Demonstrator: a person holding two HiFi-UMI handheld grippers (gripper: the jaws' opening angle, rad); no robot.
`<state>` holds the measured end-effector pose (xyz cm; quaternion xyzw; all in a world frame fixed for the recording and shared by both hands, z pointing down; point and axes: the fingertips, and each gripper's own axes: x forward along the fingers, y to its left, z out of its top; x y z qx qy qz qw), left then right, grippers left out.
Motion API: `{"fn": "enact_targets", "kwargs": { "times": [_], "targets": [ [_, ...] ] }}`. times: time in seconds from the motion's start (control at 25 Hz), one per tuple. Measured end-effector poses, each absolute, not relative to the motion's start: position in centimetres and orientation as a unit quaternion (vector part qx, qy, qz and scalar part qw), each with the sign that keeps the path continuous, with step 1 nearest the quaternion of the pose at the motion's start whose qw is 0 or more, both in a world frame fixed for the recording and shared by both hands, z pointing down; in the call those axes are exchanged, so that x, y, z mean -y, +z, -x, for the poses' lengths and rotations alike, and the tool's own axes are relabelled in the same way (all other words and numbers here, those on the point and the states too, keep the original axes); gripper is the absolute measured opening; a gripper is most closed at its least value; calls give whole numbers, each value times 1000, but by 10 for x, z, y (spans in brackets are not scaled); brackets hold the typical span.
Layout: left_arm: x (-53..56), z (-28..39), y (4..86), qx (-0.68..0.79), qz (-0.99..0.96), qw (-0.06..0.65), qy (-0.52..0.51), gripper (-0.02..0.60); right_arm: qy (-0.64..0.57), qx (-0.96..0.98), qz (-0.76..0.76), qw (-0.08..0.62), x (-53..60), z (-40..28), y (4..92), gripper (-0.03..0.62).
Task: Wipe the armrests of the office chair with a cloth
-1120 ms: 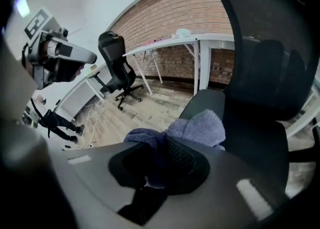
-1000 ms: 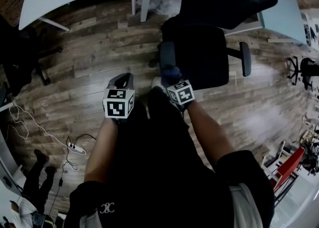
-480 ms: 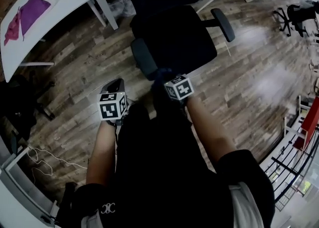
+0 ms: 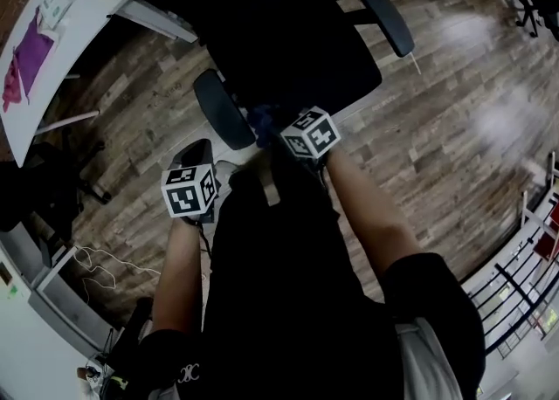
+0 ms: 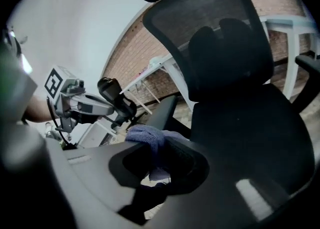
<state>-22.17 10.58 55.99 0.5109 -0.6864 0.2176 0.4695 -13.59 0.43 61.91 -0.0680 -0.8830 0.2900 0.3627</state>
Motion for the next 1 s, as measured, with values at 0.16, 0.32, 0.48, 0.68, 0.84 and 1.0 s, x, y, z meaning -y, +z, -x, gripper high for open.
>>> {"fn": "enact_targets", "kwargs": {
  "times": [0.16,0.32,0.48,0.68,0.84,1.0],
  "targets": [
    [-103,220,561,699,-478,486,218,6,258,885,157,354,1,159,630,64],
    [-113,220,561,707,-444,504,221,6,241,879,204,356,7,184,646,64],
    [-121,225,574,707,-416,530,215,6,239,869,244,357,3,209,658,64],
    [-114,223,588,699,-413,540,222,6,256,857,263,362,1,226,679,63],
    [-117,221,596,699,-398,556,210,6,261,842,278,381,0,235,695,62],
    [-127,222,598,699,-382,569,204,6,250,834,290,397,-8,246,709,61]
  ]
}}
